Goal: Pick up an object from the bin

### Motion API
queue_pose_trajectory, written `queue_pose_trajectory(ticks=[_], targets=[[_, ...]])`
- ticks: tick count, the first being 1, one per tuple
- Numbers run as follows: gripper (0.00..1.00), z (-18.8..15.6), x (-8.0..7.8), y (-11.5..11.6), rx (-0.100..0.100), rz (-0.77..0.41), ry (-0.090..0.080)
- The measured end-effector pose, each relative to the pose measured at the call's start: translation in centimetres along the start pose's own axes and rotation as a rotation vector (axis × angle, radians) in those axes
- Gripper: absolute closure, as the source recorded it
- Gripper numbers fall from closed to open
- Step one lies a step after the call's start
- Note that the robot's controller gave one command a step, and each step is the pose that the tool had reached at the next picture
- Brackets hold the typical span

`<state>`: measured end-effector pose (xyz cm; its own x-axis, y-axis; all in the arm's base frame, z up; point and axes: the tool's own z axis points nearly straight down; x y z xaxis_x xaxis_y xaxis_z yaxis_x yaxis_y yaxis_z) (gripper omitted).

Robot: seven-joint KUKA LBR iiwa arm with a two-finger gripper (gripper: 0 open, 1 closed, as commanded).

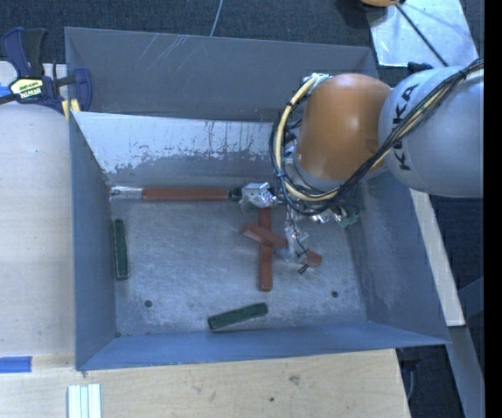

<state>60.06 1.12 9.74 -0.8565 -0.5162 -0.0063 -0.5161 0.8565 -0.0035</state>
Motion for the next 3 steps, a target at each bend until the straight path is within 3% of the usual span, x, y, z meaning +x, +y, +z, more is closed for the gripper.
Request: queue_pose_trajectory(ticks=[1,2,3], targets=[[0.00,2.1,-1.7,-0.2,-0.002,-0.443,0.000],[1.00,2.6,0.0,-1.2,-0.003,-0.137,0.000],[1.00,2.6,0.0,-1.2,-0.003,-0.137,0.000]])
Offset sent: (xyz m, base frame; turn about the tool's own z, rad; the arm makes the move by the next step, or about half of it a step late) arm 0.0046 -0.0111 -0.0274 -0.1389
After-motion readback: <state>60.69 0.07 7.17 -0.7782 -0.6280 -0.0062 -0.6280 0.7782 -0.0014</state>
